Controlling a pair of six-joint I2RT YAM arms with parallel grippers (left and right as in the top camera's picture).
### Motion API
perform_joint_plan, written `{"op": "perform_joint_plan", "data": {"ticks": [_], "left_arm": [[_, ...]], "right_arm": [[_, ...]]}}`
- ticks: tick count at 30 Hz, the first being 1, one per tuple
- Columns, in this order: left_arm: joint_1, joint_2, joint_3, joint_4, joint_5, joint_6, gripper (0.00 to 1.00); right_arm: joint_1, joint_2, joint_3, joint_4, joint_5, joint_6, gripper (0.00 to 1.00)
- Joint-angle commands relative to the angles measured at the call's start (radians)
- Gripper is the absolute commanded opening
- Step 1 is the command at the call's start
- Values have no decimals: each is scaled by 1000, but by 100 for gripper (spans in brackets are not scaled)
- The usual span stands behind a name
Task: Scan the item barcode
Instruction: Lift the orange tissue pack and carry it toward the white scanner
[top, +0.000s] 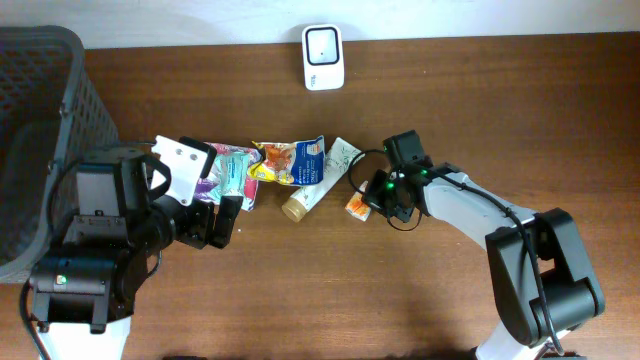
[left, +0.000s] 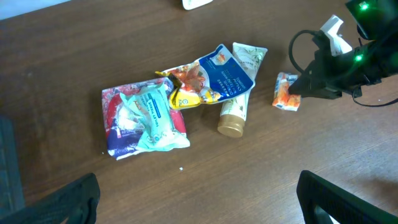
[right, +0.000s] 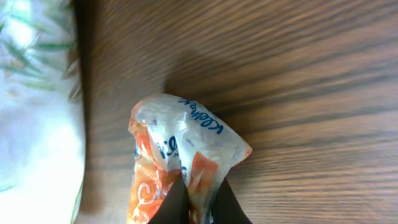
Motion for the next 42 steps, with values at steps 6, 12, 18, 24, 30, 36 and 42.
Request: {"op": "perform_joint_plan", "data": {"ticks": [6,12,18,24,30,36,42], "left_arm": [[5,-6,-2,2,8,16,99],[5,-6,-2,2,8,16,99],[5,-6,-2,2,8,16,99],[5,-6,-2,-8,8,17,99],[5,-6,-2,-8,8,17,99],[5,-6,-2,-8,8,17,99],[5,-6,-2,-8,8,17,99]], "right_arm": [[-130,-188,27,-1,-600,-560,4],[-192,-267,26,178,-1031,-642,4],[-192,-266,26,337,-1107,-458,4],[-243,-264,26,652,-1112,-10,4],[-398,-247,26,691,-1167,221,4],[-378,-247,27,1008,-1192,430,4],[-343,-247,27,1102,-1182,484,4]]}}
